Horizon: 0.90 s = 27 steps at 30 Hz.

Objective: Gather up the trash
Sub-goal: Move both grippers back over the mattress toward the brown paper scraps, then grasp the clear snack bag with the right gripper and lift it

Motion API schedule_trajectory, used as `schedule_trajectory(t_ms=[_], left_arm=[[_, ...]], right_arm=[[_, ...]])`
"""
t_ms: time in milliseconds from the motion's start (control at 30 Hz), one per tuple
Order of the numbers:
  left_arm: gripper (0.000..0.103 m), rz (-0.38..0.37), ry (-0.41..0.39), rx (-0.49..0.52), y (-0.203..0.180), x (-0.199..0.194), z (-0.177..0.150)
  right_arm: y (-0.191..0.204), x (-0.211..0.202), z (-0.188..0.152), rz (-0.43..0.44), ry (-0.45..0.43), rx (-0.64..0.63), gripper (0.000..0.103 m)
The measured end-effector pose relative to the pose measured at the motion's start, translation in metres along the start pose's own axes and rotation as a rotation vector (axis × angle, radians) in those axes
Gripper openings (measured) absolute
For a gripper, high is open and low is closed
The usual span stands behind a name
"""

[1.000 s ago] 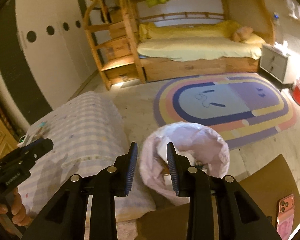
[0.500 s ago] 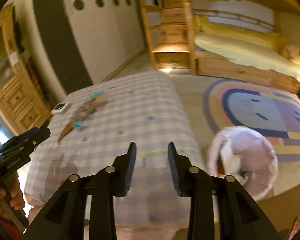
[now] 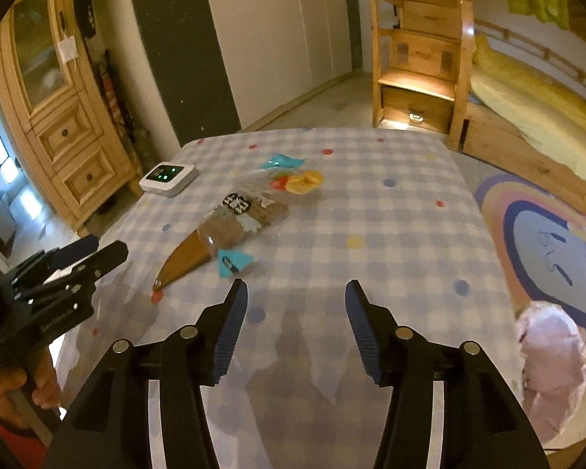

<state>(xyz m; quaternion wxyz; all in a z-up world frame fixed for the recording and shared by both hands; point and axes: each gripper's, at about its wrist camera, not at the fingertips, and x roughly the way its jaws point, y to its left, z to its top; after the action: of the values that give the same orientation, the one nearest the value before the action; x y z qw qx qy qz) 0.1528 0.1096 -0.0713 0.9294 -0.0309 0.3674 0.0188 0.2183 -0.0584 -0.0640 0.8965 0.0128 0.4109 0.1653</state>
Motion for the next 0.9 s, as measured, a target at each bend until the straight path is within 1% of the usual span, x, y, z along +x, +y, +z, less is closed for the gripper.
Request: schedule_trajectory(t_ms=[167,233,333,467,567,600,667,700,733,833,900], left_arm=[[0.059,0.019,0.010,-0.002,0.007,0.011,-0.001],[0.059,0.024,0.013,-0.007,0.010,0.012,-0.001],[0.059,0.026,0.010,-0.007,0.013,0.011,-0.001],[0.059,0.026,0.012,-0.009,0.014,0.013,-0.001],[0.059,0.024,0.016,-0.007,0.013,0.013,-0.001],[0.059,0.023,0.017,-0.006,0.013,0.014,-0.001],[0.059,0.021,0.020,-0.003,0.012,0.014,-0.001],[0.059,0.022,0.023,-0.001,0.011,0.013,-0.002],[0.059,0.021,0.026,-0.001,0.010,0.013,-0.002],[0.059,0.015,0.027,0.001,0.008,0.010,-0.003],[0.059,0.011,0.029,0.001,0.005,0.009,-0.004]], right_arm=[[0.009,0.028,0.016,0.019,0.032,0.008,0.054],[0.012,0.038,0.021,0.019,0.046,0.008,0.058],[0.013,0.050,0.028,0.034,0.062,0.017,0.059],[0.013,0.066,0.033,0.072,0.090,0.059,0.060],[0.013,0.072,0.036,0.097,0.087,0.093,0.060],[0.013,0.073,0.037,0.103,0.085,0.101,0.058],[0.012,0.070,0.038,0.122,0.072,0.122,0.042],[0.012,0.067,0.038,0.131,0.060,0.129,0.027],[0.011,0.063,0.038,0.140,0.045,0.135,0.021],[0.008,0.045,0.041,0.151,-0.009,0.139,0.008],[0.006,0.029,0.043,0.156,-0.050,0.134,0.001]])
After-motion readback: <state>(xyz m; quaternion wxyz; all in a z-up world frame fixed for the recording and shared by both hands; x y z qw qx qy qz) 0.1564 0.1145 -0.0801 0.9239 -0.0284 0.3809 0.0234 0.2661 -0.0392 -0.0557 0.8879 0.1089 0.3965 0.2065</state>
